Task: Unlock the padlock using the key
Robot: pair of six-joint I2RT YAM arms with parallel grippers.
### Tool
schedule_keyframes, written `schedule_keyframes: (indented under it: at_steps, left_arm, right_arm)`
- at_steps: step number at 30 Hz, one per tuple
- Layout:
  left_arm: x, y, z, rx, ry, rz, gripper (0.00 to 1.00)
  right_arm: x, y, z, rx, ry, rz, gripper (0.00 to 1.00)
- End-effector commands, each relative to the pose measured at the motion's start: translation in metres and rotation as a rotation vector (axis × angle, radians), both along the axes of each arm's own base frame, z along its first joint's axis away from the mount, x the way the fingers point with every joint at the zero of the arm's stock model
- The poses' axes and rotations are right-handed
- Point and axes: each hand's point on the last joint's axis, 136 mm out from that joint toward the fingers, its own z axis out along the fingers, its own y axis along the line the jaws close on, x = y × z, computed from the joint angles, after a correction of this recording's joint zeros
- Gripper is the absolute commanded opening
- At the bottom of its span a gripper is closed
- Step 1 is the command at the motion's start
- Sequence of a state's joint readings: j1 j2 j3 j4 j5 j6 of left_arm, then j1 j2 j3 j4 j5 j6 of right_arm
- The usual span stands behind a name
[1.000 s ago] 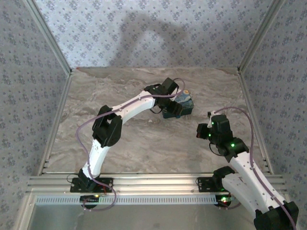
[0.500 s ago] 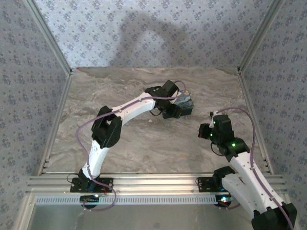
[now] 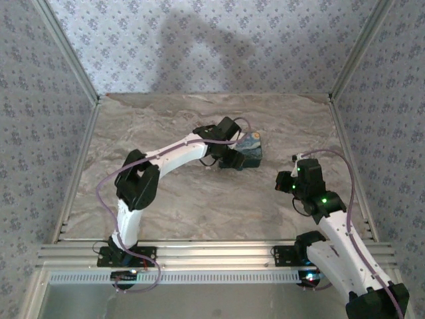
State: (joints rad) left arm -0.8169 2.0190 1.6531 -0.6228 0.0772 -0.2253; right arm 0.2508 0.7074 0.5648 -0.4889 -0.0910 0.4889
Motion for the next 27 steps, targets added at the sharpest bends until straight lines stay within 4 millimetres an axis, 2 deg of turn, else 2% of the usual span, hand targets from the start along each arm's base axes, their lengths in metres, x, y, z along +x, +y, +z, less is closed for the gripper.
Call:
schedule_keyframes:
  at_steps: [1, 7, 12, 15, 20, 27]
  left_arm:
    - [-0.011, 0.039, -0.016, 0.067, 0.061, 0.071, 0.64]
    - [-0.011, 0.079, -0.025, 0.058, 0.078, 0.154, 0.64]
    - [-0.009, 0.102, -0.026, 0.059, 0.075, 0.196, 0.64]
    - [-0.007, 0.103, -0.02, 0.047, 0.063, 0.193, 0.64]
    - [-0.004, 0.095, -0.004, -0.012, 0.039, 0.177, 0.66]
    - [-0.006, 0.095, 0.046, -0.151, -0.087, 0.171, 0.73]
  right_arm:
    - [-0.002, 0.006, -0.005, 0.017, 0.001, 0.045, 0.0]
    - [0.005, 0.018, -0.005, 0.05, -0.006, 0.1, 0.0]
    - [0.006, 0.028, -0.008, 0.077, 0.008, 0.145, 0.0]
    - [0.007, 0.039, -0.008, 0.115, 0.005, 0.187, 0.0]
    - [0.011, 0.06, -0.004, 0.19, 0.001, 0.26, 0.0]
    - [0.02, 0.095, 0.007, 0.311, -0.013, 0.373, 0.0]
